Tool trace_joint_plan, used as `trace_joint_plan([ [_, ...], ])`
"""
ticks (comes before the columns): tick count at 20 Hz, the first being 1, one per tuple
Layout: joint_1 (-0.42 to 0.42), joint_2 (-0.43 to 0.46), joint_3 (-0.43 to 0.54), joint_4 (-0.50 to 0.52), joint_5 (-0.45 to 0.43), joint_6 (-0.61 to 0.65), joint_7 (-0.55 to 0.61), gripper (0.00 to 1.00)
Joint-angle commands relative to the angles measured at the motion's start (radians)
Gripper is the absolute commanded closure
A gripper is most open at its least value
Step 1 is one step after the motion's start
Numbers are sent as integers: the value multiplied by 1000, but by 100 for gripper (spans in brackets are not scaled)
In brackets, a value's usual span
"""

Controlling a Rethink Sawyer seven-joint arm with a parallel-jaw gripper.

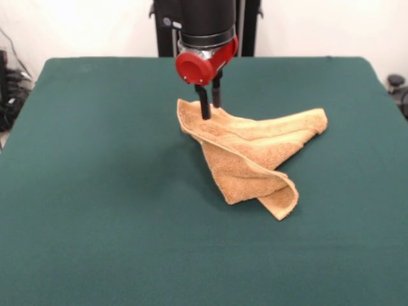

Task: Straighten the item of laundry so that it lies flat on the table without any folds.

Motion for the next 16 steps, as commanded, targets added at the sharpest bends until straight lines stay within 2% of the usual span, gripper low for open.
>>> trace_joint_plan([
  [1,4,54,63,24,12,45,-183,100],
  [16,-14,63,78,38,23,53,-184,100],
])
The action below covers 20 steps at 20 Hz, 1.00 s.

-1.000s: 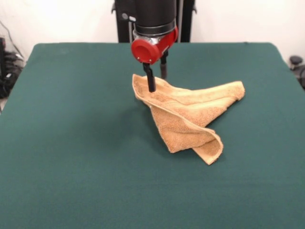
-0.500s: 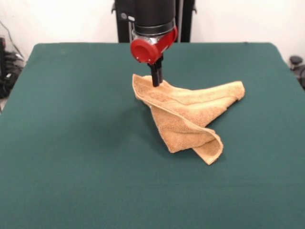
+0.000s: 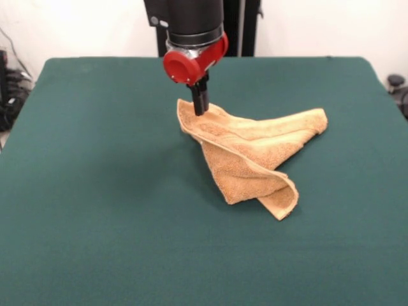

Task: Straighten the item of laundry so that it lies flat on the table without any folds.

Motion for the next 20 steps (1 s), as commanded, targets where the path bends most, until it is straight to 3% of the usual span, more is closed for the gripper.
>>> trace_joint_plan([
  [1,22,62,71,37,20,51,-180,100],
  [5,32,51,67,39,15,49,-166,100],
  [6,30,54,70,38,14,51,-175,0],
  [20,20,73,83,45,23,47,-166,0],
])
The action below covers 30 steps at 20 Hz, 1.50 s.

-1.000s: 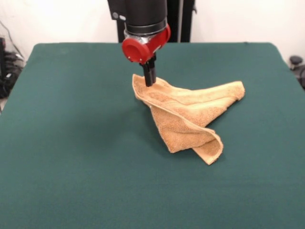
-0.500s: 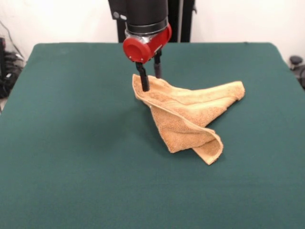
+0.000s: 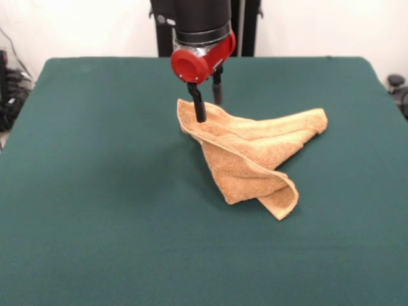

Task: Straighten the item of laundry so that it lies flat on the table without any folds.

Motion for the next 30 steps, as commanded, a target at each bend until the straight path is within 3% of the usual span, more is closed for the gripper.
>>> trace_joint_plan([
  [1,23,71,53,45,13,44,-165,0],
  [11,27,54,54,81,6,64,-184,0],
  [22,65,-46,-94,135,82,-124,305,0],
  [30,143,-75,-281,93,224,-215,556,0],
])
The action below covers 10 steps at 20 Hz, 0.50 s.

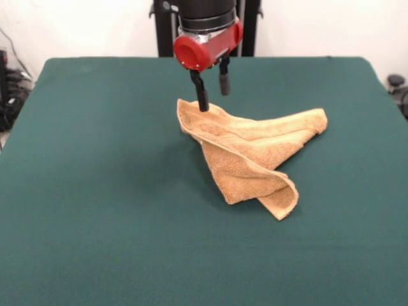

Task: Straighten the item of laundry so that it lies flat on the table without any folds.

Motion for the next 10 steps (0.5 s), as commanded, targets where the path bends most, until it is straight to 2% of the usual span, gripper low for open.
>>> trace_joint_plan([
  [1,90,-1,-184,30,130,-90,496,0],
  [6,132,-10,-297,1,217,-120,590,0],
  [10,137,-13,-354,42,270,-185,662,0],
])
